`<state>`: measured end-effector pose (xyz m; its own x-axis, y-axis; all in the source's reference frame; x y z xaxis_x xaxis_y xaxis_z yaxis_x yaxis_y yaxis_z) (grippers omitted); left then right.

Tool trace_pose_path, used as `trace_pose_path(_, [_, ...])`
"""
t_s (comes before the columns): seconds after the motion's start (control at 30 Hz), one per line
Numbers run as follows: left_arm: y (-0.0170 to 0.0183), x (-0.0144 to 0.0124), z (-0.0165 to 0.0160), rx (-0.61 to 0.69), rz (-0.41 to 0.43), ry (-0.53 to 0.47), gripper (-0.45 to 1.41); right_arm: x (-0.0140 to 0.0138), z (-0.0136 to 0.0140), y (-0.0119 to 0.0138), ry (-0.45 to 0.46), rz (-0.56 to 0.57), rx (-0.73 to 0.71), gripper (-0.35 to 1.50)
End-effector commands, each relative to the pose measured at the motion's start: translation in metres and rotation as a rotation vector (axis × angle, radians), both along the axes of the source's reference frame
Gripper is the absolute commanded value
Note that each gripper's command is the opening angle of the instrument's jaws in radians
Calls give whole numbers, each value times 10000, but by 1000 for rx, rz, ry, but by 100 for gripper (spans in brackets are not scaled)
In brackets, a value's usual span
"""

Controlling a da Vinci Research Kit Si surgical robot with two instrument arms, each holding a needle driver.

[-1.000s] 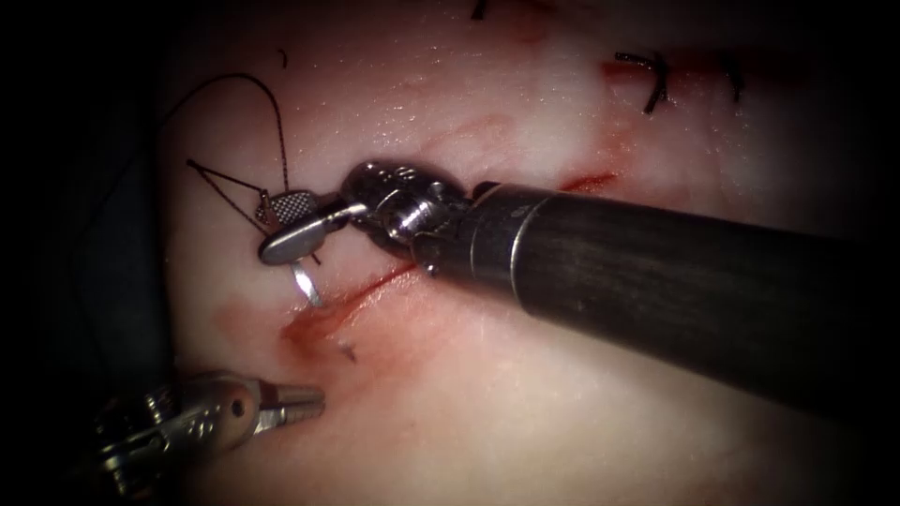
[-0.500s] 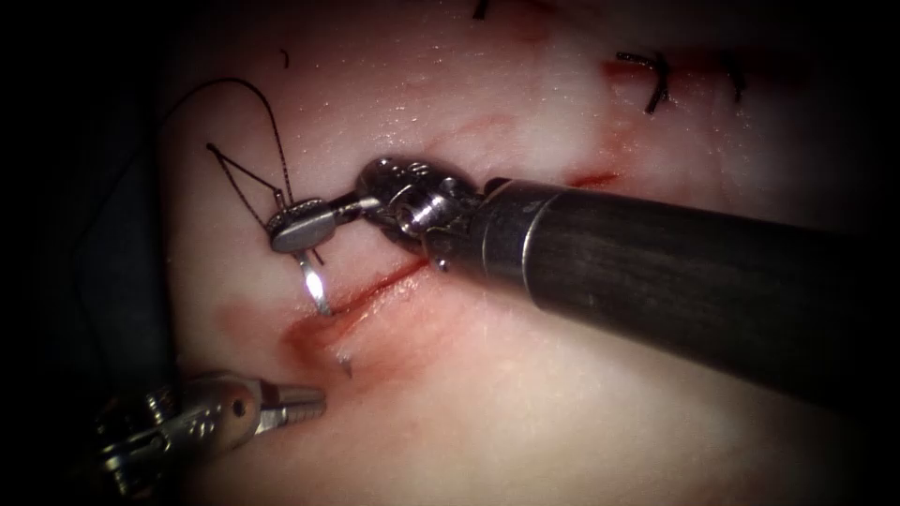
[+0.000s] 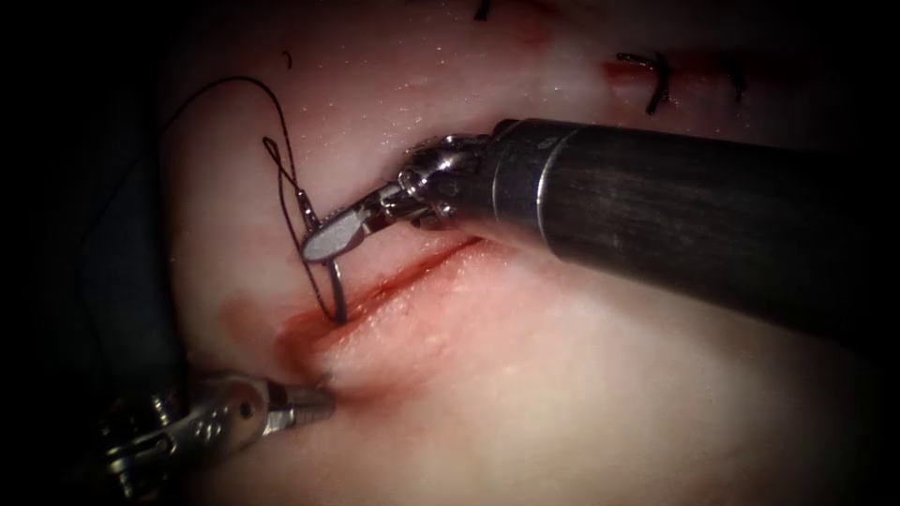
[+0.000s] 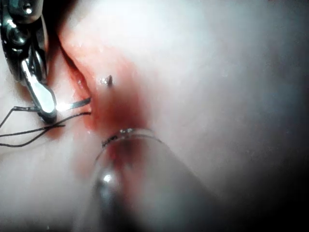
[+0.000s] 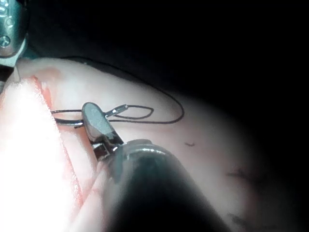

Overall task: Wound Closure
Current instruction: Throw the needle through the bottom of the wound with the right needle driver.

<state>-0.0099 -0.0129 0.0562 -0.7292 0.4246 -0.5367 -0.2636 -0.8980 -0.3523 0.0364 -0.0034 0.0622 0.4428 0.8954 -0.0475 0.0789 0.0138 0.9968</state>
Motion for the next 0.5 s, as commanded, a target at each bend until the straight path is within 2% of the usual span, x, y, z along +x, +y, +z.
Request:
trace_pose_path(0.03, [3,-6,6,-2,1,-2,-12,8,-6,8,10,-7,50,-35])
trace_pose_path(0.17, [5,-4,9,-4,3,-3,-12,13,-13,7,52,38,152,-35])
trace_pose_path(0.3, [5,-4,9,-4,3,-3,-12,19,-10,2,13,163,150,-35])
trace_pose_path(0.5, [5,-4,9,-4,3,-3,-12,20,-11,3,-34,250,142,-35])
